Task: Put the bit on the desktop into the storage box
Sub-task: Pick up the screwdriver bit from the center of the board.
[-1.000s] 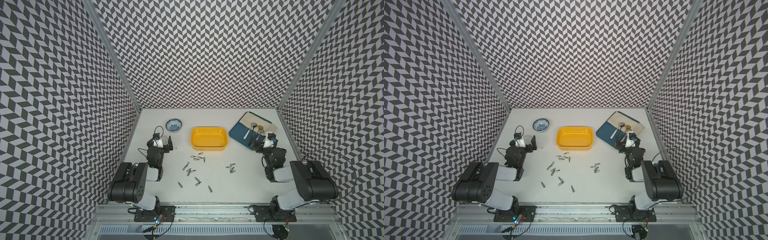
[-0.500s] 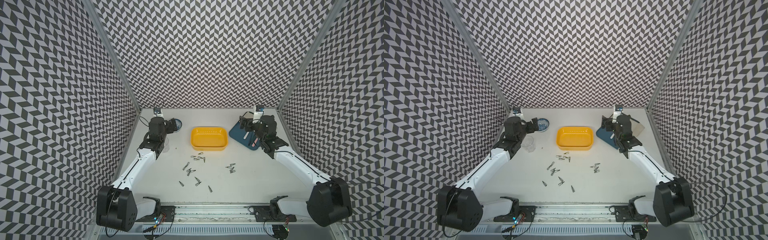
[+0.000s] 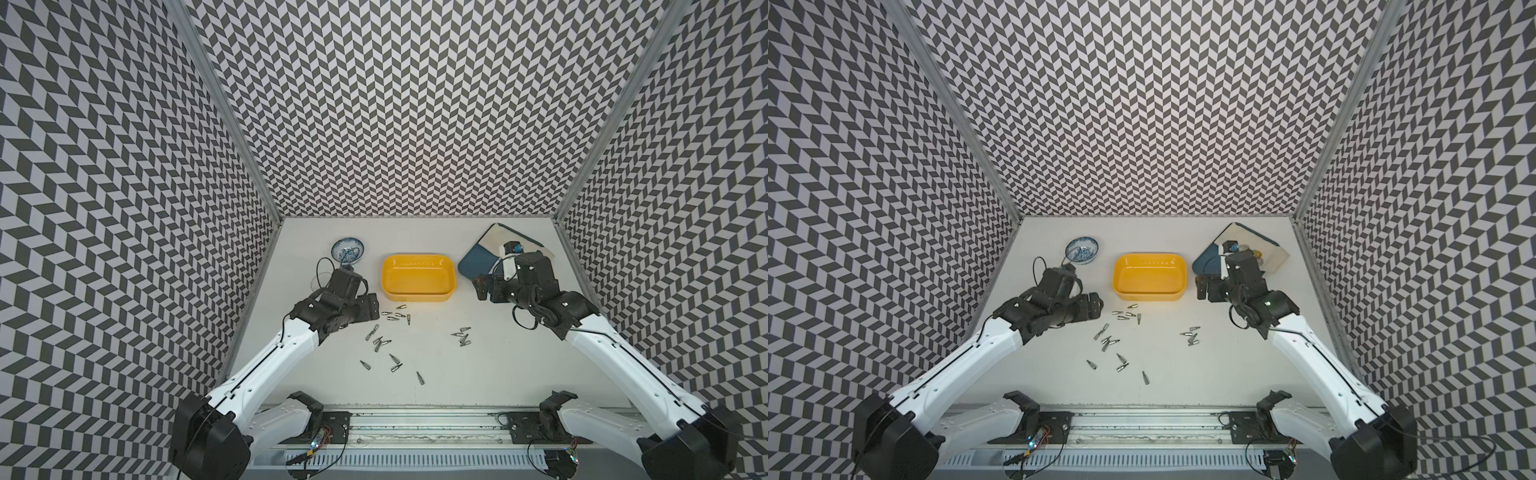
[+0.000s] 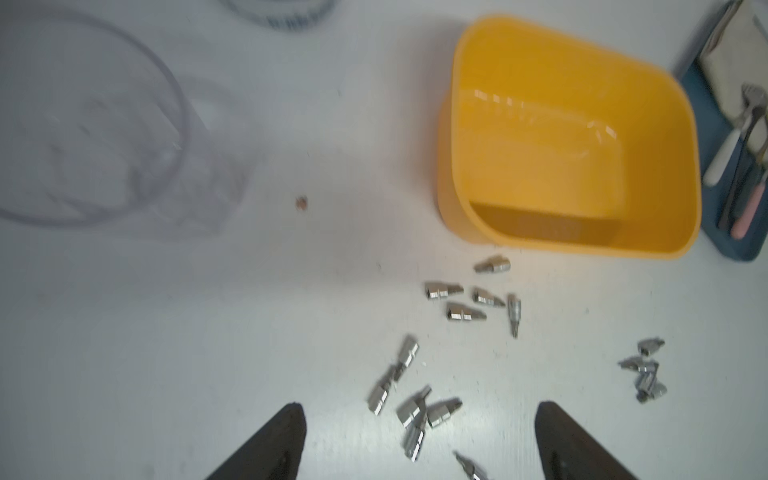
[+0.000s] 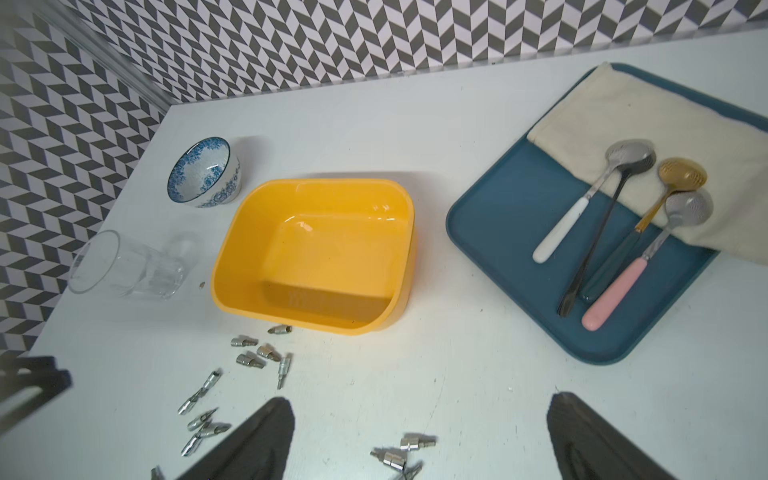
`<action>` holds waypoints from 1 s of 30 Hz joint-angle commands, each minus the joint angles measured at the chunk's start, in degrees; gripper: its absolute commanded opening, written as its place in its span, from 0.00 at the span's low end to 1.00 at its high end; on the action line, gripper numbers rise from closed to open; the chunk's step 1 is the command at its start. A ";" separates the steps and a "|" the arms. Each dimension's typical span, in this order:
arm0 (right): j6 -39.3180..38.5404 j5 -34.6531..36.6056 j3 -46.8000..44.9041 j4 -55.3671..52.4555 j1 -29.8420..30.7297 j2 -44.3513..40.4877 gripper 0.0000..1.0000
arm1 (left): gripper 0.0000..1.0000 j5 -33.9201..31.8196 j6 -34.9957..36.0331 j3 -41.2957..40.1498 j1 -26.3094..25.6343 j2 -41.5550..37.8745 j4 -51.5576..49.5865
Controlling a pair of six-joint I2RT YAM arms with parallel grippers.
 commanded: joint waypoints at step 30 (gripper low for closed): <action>-0.20 -3.72 -1.23 -1.21 1.33 2.05 0.99 | 0.85 0.80 -15.15 -9.11 -9.78 6.93 -5.74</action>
